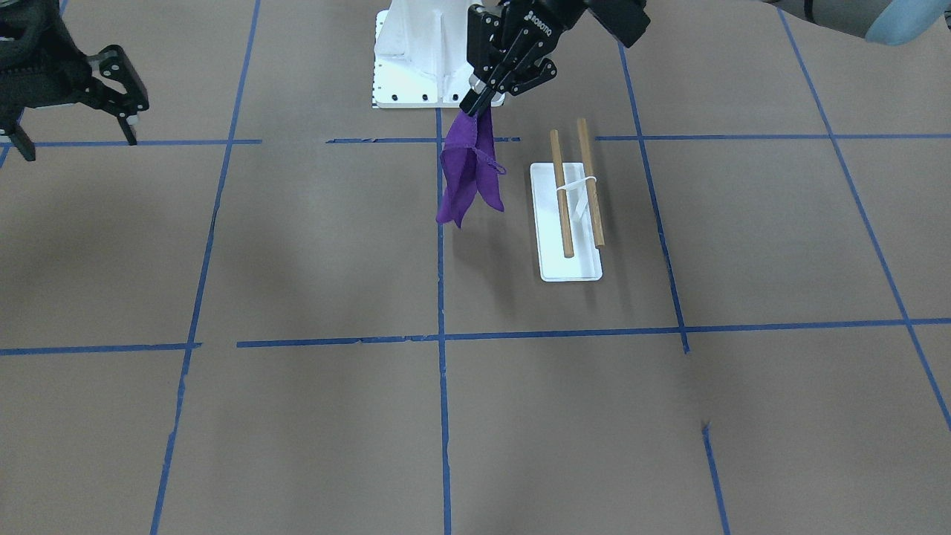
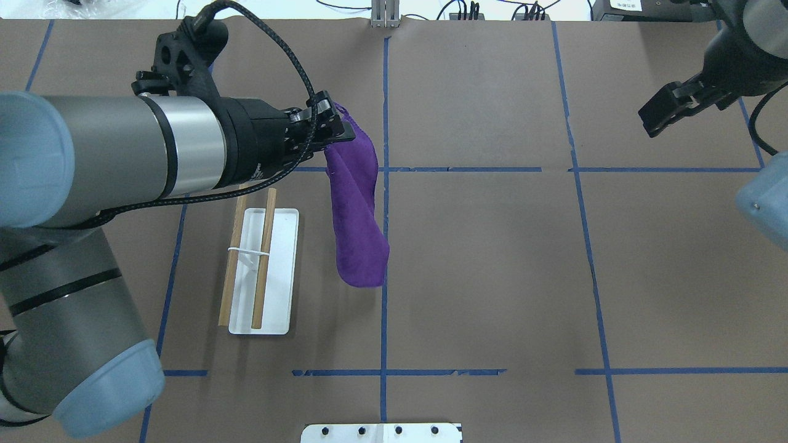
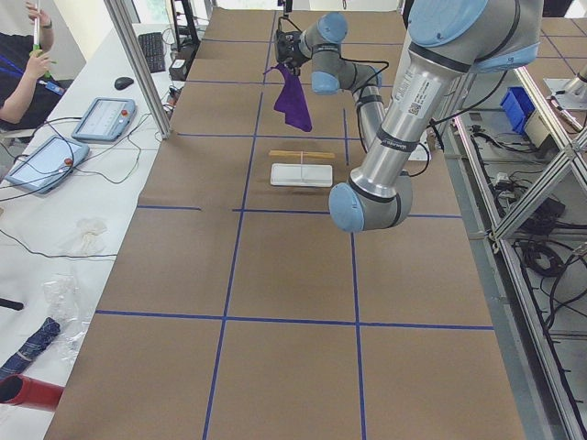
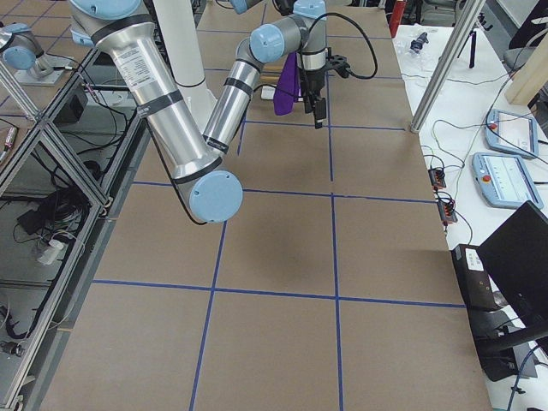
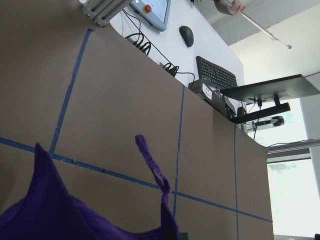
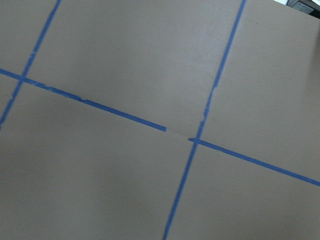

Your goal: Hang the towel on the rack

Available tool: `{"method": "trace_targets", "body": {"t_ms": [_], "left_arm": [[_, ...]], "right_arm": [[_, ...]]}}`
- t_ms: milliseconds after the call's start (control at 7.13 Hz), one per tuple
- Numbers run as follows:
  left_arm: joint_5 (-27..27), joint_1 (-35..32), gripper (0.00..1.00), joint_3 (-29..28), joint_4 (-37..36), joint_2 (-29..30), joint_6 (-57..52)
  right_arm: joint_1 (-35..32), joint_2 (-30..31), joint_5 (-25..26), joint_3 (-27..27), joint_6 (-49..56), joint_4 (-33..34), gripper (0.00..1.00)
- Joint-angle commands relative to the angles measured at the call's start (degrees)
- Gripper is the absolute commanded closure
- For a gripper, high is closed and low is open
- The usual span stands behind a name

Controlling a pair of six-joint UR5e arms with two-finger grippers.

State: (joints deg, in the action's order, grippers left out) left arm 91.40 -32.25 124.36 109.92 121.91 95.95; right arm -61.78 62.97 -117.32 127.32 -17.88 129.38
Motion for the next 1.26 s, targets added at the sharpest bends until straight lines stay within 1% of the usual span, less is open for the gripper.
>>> {"method": "trace_targets", "body": {"t_ms": [0,140,421,561,701,841,981,1121], "left_arm": [[-3.8,2.0,1.00,9.1,-6.8,-7.3,-0.1],[-3.8,1.8,1.00,11.4,-6.7,-12.6,-0.1],[-3.9,0.6,1.00,12.2,-6.7,-20.7,-0.3],[-3.9,-2.3,1.00,12.0,-6.7,-23.8,-3.1],[-3.9,-3.9,1.00,11.6,-6.5,-26.9,-6.5],[-3.9,-5.4,1.00,11.5,-6.1,-30.3,-10.7],[-4.0,-6.6,1.00,11.3,-5.5,-33.1,-14.3],[-4.2,-6.7,1.00,10.0,-3.1,-35.2,-16.0]], "right_arm": [[-6.8,3.2,-3.9,-3.6,8.9,0.4,0.00],[-9.3,4.3,-6.3,-5.0,11.2,0.3,0.00],[-11.1,4.4,-7.2,-6.8,12.2,0.2,0.00],[-11.7,4.5,-7.9,-6.8,12.1,0.2,0.00],[-13.3,4.5,-10.5,-8.2,12.1,0.2,0.00],[-14.7,5.0,-12.4,-9.7,13.0,-2.1,0.00],[-15.4,7.2,-12.6,-10.2,13.0,-4.9,0.00],[-16.8,7.7,-13.7,-12.3,13.3,-7.2,0.00]]}}
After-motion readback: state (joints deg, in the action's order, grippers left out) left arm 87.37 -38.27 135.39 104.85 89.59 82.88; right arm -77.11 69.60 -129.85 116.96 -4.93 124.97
